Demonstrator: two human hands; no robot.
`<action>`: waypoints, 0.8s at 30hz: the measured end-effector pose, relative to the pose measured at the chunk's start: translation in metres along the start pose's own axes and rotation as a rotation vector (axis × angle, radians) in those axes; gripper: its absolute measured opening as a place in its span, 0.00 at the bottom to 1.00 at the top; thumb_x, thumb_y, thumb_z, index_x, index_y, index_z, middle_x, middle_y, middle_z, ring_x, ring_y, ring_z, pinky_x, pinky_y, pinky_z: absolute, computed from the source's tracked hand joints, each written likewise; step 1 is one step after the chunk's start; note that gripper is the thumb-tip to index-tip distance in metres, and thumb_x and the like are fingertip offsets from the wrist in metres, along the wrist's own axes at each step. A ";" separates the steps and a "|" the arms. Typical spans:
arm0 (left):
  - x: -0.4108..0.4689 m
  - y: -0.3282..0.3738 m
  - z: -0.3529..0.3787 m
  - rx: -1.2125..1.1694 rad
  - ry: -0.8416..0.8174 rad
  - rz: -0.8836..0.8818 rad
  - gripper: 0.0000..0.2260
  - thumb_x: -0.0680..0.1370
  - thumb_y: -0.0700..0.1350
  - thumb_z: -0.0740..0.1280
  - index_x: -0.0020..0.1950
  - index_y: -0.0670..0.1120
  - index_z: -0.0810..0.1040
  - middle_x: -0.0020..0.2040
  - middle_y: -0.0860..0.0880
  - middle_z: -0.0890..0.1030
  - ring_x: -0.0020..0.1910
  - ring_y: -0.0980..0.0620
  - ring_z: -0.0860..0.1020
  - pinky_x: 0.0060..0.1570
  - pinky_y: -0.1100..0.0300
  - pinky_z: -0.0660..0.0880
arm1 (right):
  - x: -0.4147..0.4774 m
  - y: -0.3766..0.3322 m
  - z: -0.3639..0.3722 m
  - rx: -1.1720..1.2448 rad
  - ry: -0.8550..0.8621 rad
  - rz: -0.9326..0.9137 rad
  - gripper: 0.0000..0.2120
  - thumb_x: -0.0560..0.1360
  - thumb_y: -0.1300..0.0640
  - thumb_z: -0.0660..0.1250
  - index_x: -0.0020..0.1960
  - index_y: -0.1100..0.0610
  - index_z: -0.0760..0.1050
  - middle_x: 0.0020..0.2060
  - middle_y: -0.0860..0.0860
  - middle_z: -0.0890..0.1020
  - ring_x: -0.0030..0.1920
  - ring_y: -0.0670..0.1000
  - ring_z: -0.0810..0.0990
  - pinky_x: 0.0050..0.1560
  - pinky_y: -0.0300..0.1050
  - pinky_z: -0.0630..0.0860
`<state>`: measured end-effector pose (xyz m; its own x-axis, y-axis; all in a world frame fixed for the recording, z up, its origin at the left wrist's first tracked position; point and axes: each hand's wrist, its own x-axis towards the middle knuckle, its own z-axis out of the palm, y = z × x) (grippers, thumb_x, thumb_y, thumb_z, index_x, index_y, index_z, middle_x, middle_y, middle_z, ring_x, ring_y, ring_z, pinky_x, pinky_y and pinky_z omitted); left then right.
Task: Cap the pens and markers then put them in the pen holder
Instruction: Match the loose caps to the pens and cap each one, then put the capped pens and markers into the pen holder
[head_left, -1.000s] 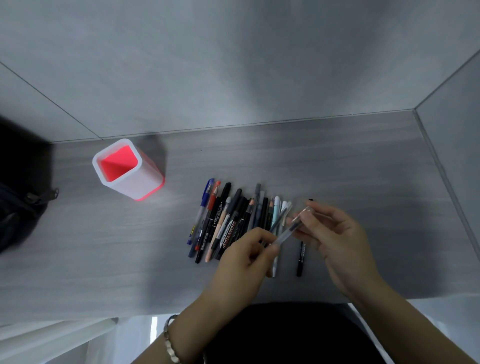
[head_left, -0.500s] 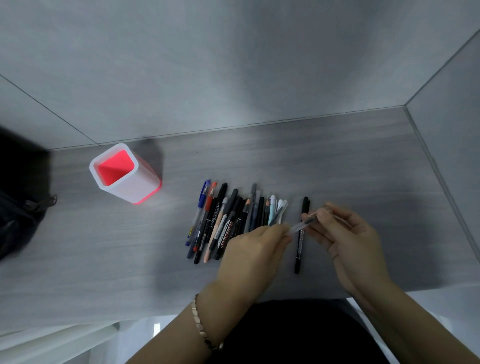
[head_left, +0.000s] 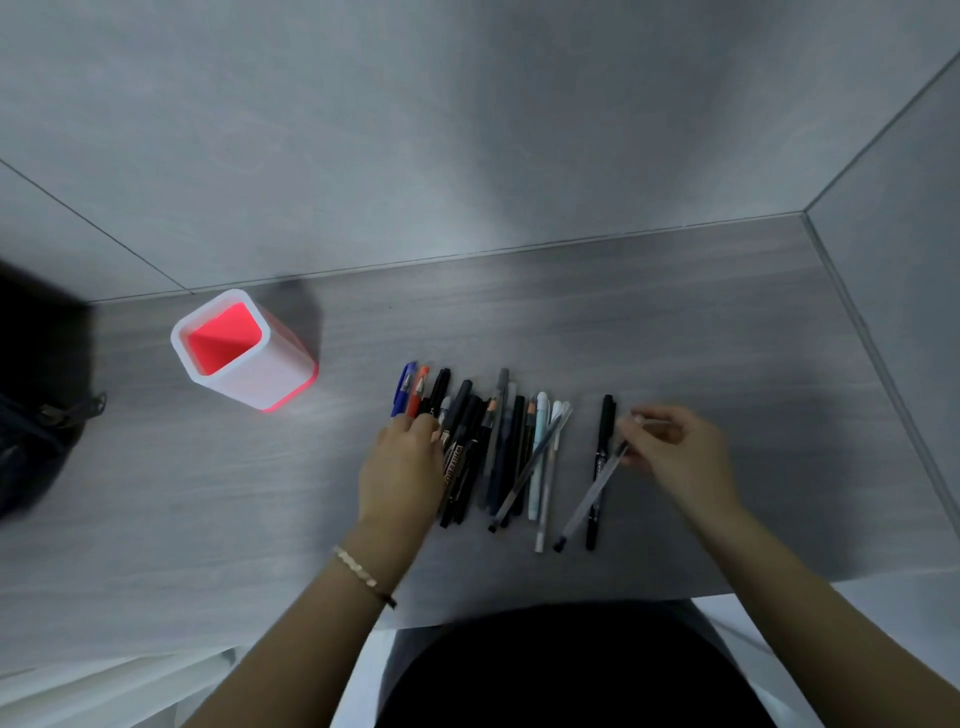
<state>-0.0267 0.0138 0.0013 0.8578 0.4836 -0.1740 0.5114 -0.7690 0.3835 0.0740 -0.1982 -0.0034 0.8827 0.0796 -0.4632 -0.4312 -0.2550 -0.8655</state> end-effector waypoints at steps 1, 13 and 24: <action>0.004 -0.005 0.002 0.019 -0.022 -0.039 0.09 0.78 0.41 0.60 0.48 0.37 0.76 0.47 0.37 0.78 0.45 0.38 0.75 0.37 0.51 0.70 | 0.004 0.005 0.001 -0.057 -0.005 -0.005 0.09 0.71 0.63 0.69 0.50 0.64 0.76 0.37 0.56 0.79 0.32 0.50 0.79 0.30 0.36 0.79; 0.036 -0.007 0.004 0.089 -0.098 -0.140 0.11 0.78 0.42 0.59 0.46 0.35 0.75 0.48 0.35 0.78 0.45 0.35 0.77 0.42 0.48 0.72 | 0.008 0.020 0.009 -0.490 -0.013 -0.048 0.14 0.72 0.59 0.67 0.57 0.62 0.74 0.46 0.60 0.81 0.47 0.61 0.80 0.52 0.57 0.77; 0.030 0.017 -0.027 -0.045 -0.052 -0.146 0.09 0.76 0.41 0.58 0.37 0.40 0.68 0.35 0.41 0.73 0.33 0.43 0.71 0.31 0.56 0.64 | 0.009 -0.001 0.026 -0.689 -0.097 -0.053 0.15 0.71 0.60 0.67 0.57 0.61 0.72 0.47 0.57 0.81 0.42 0.52 0.77 0.39 0.41 0.71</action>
<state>0.0066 0.0265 0.0272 0.7767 0.5656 -0.2773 0.6289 -0.6721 0.3908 0.0774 -0.1720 -0.0114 0.8649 0.1865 -0.4661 -0.1423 -0.7993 -0.5838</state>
